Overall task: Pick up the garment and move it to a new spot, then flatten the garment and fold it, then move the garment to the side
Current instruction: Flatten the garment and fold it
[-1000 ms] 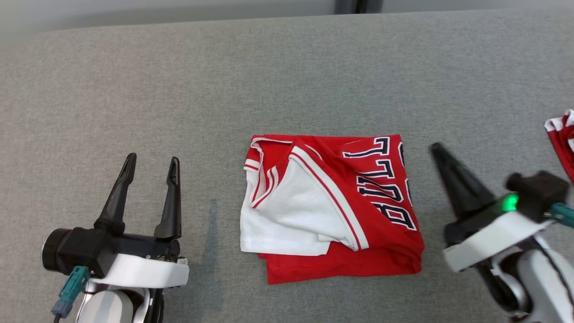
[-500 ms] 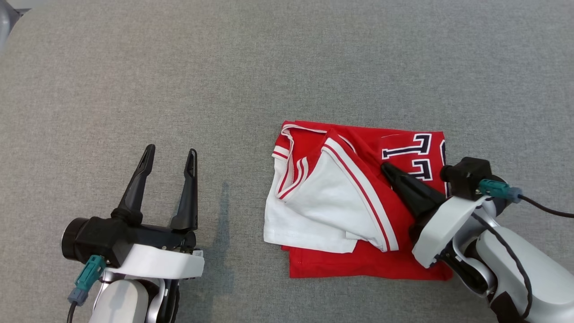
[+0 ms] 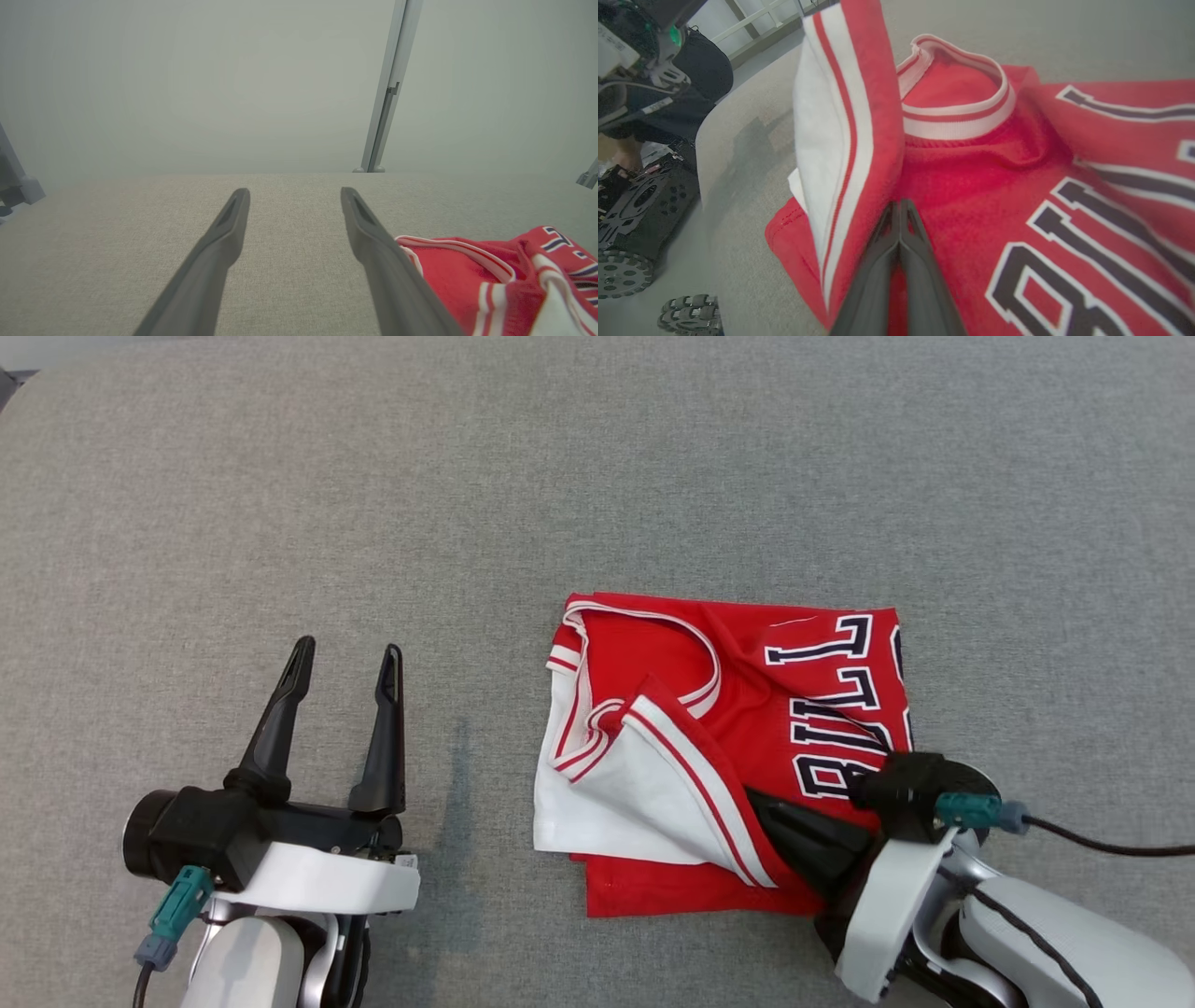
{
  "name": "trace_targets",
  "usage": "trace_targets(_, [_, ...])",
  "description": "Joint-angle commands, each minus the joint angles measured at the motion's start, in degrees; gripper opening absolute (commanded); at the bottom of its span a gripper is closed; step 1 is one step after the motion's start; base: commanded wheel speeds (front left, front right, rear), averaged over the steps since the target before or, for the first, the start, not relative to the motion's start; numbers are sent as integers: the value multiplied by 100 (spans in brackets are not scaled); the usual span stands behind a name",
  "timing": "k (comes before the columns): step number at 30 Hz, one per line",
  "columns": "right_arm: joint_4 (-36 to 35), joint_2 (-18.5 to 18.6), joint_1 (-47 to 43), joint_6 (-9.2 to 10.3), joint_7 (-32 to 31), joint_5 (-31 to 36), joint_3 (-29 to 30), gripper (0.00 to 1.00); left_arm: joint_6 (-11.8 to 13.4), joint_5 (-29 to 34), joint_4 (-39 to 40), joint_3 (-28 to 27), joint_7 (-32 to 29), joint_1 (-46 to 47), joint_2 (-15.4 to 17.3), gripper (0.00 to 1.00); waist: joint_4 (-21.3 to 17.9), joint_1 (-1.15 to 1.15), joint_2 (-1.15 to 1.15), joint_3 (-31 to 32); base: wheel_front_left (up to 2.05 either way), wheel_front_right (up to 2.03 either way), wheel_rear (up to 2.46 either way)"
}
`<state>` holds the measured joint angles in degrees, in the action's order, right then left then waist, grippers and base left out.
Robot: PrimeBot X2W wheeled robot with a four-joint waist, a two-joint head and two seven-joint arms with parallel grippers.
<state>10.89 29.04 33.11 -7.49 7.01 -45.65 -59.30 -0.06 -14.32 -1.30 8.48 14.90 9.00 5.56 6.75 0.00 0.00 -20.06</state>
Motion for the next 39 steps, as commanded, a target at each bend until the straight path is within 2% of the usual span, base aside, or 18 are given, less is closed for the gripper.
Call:
trace_targets(1, [-71,90,-39,0,-29,89,-88,0,-26,14,9,-20,15,44,10,100,-22,0,0,14,0,0,0])
trace_targets(8, [-376,123,-256,0,21,97,-431,0,-70,45,0,-60,16,-25,-7,100,-96,0,0,74,0,0,0])
trace_targets(13, [-392,36,-407,0,206,273,-367,0,-77,50,1,-81,17,-70,-20,100,-124,0,0,102,0,0,0])
trace_targets(19, [-341,-235,-512,0,436,380,-167,0,-69,65,29,-114,17,-79,-27,100,-159,0,0,93,0,0,0])
trace_targets(30, [-94,-606,-362,0,544,33,-407,0,-77,55,-1,-135,17,-38,-66,100,-105,0,0,98,0,0,0])
trace_targets(35, [-191,-529,-491,0,751,-249,81,0,-45,78,-36,-204,17,-118,-38,100,-197,0,0,210,0,0,0])
trace_targets(39, [-256,-446,-739,0,826,-204,979,0,-8,119,-63,-248,17,-159,19,100,-321,0,0,376,0,0,0])
